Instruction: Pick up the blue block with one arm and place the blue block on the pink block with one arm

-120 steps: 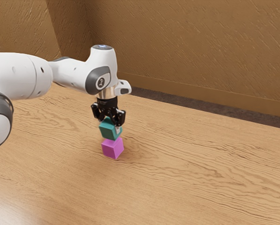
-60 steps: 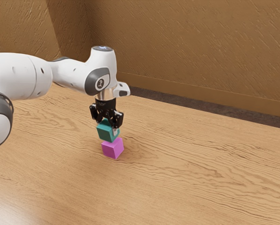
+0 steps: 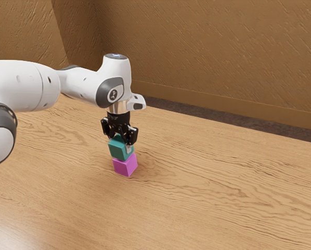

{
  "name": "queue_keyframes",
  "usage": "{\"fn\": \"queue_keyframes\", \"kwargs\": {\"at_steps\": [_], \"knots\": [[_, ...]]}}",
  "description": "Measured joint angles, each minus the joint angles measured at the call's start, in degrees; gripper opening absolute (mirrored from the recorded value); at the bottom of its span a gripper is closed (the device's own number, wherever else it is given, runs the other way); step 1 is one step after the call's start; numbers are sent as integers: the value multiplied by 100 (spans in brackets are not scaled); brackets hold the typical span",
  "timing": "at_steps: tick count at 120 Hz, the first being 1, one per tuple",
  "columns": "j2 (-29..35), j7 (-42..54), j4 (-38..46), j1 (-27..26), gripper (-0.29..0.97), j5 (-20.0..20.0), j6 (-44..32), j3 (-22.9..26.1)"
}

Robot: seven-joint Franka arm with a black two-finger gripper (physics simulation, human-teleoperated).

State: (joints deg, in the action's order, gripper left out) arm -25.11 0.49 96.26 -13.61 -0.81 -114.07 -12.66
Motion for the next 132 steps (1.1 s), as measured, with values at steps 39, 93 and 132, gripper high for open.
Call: {"fn": "queue_keyframes", "kwargs": {"at_steps": [39, 93, 132], "knots": [[11, 82, -8, -2, 62, -27, 21, 1], [782, 208, -144, -17, 67, -36, 343, 12], [863, 355, -114, -29, 68, -58, 420, 114]]}}
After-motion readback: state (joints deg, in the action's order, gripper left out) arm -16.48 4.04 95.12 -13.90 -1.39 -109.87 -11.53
